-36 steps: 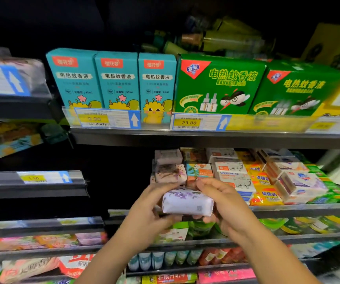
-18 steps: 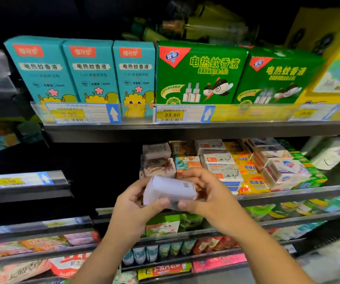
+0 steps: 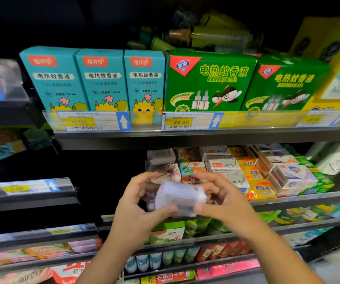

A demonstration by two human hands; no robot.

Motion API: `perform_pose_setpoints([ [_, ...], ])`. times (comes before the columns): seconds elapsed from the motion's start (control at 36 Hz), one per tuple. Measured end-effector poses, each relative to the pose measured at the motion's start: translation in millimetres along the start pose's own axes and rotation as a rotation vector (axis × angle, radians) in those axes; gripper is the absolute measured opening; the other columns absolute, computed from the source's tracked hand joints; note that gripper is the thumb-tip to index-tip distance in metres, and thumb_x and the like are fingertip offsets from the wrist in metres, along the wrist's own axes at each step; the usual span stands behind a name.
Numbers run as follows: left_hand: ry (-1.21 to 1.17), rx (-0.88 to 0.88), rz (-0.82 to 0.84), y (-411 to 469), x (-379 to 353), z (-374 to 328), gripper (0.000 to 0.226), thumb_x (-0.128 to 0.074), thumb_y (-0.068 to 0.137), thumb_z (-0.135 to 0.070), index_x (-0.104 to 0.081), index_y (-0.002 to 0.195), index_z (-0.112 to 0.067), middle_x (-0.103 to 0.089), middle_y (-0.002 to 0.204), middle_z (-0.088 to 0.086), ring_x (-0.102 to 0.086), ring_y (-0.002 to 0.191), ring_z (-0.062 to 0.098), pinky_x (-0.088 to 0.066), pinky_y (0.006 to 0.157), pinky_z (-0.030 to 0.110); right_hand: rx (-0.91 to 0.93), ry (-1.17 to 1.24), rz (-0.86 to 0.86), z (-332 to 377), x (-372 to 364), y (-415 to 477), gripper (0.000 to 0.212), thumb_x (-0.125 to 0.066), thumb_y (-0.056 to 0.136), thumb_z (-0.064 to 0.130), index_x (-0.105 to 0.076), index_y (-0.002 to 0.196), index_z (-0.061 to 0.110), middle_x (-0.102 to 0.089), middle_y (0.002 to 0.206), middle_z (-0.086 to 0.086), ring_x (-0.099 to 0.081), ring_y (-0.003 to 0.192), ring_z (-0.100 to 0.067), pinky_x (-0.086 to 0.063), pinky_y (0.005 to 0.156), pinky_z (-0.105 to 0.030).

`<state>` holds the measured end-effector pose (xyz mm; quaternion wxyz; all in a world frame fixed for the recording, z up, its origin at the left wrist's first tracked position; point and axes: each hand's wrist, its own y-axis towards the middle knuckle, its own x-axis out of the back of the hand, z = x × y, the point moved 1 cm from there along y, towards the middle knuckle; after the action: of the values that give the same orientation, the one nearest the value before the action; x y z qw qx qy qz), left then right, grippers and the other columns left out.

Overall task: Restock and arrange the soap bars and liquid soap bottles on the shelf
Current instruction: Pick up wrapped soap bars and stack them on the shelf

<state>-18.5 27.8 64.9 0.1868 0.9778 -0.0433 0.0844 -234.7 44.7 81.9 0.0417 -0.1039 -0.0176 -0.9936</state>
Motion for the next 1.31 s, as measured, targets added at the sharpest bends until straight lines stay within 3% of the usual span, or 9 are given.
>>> perform_pose_setpoints([
  [0.11, -0.012, 0.075, 0.017, -3, -3, 9, 0.07, -0.09, 0.057, -0.047, -0.052, 0.115, -0.047, -0.062, 0.109, -0.023, -0.063, 0.103, 0.005, -0.054, 0.08, 0.019, 0.113, 0.084, -0.046, 18, 3, 7, 0.065, -0.082, 0.065, 0.008, -0.056, 0.124, 0.018, -0.072, 0.091, 0.001, -0.065, 0.082, -0.011, -0.053, 0.072, -0.025],
  [0.25, 0.037, 0.158, 0.067, -6, -9, 18, 0.08, -0.095, 0.056, -0.04, -0.048, 0.12, -0.05, -0.06, 0.114, -0.028, -0.061, 0.109, 0.001, -0.057, 0.085, 0.031, 0.185, -0.013, 0.008, 27, -22, 9, 0.064, -0.089, 0.068, 0.01, -0.059, 0.119, 0.034, -0.07, 0.107, 0.008, -0.066, 0.102, -0.01, -0.055, 0.081, -0.025],
  [0.39, -0.014, 0.245, 0.005, -5, -8, 30, 0.079, -0.096, 0.055, -0.008, -0.053, 0.117, -0.031, -0.068, 0.105, -0.012, -0.066, 0.101, 0.004, -0.059, 0.085, 0.037, 0.248, -0.362, 0.038, 26, -30, 15, 0.052, -0.088, 0.07, 0.031, -0.061, 0.11, 0.052, -0.06, 0.116, 0.027, -0.056, 0.113, 0.003, -0.045, 0.09, -0.01],
  [0.58, -0.369, 0.345, -0.054, 18, 14, 14, 0.073, -0.095, 0.054, -0.007, -0.057, 0.116, -0.015, -0.075, 0.089, 0.008, -0.073, 0.082, 0.022, -0.059, 0.064, 0.029, 0.032, -0.065, 0.017, 27, -17, 27, 0.043, -0.075, 0.086, 0.012, -0.06, 0.123, 0.029, -0.073, 0.09, 0.01, -0.069, 0.087, -0.01, -0.054, 0.078, -0.022],
  [0.72, -0.384, 0.686, 0.011, 25, 1, 13, 0.039, -0.076, 0.073, -0.033, -0.067, 0.104, -0.01, -0.069, 0.073, 0.006, -0.061, 0.055, 0.015, -0.041, 0.045, 0.025, -0.218, -0.039, -0.056, 8, -21, 31, 0.015, -0.066, 0.093, 0.034, -0.071, 0.105, 0.026, -0.071, 0.09, -0.012, -0.064, 0.077, -0.012, -0.048, 0.076, -0.024],
  [0.83, -0.299, 0.872, 0.17, 10, -4, 22, 0.028, -0.061, 0.096, -0.034, -0.066, 0.103, -0.007, -0.062, 0.062, 0.009, -0.053, 0.043, 0.017, -0.032, 0.034, 0.019, -0.454, -0.079, -0.05, -15, -26, 27, 0.033, -0.06, 0.094, 0.046, -0.073, 0.098, 0.017, -0.075, 0.089, -0.008, -0.061, 0.068, -0.011, -0.046, 0.061, -0.027],
  [0.94, -0.223, 0.759, 0.18, 9, 0, 23, 0.022, -0.067, 0.092, -0.024, -0.066, 0.104, -0.005, -0.066, 0.064, 0.01, -0.057, 0.045, 0.018, -0.04, 0.034, 0.02, -0.468, -0.03, -0.026, -20, -23, 27, 0.023, -0.062, 0.093, 0.043, -0.072, 0.102, 0.024, -0.075, 0.093, 0.0, -0.065, 0.081, -0.014, -0.049, 0.067, -0.028],
  [1.17, -0.082, 0.306, 0.158, 33, 16, 11, 0.045, -0.085, 0.066, 0.001, -0.07, 0.101, -0.021, -0.073, 0.1, 0.001, -0.068, 0.097, 0.011, -0.055, 0.075, 0.019, -0.501, 0.259, 0.071, 12, -16, 45, 0.045, -0.053, 0.094, 0.055, -0.072, 0.106, 0.016, -0.075, 0.093, -0.014, -0.071, 0.075, -0.025, -0.06, 0.077, -0.039],
  [1.31, 0.248, 0.1, 0.27, 38, 30, 17, 0.058, -0.093, 0.065, -0.019, -0.064, 0.11, -0.043, -0.063, 0.113, -0.025, -0.061, 0.108, 0.0, -0.048, 0.092, 0.016, -0.379, 0.359, 0.164, 13, -21, 54, 0.026, -0.068, 0.09, 0.013, -0.068, 0.115, 0.008, -0.073, 0.11, -0.015, -0.071, 0.093, -0.025, -0.061, 0.077, -0.035],
])
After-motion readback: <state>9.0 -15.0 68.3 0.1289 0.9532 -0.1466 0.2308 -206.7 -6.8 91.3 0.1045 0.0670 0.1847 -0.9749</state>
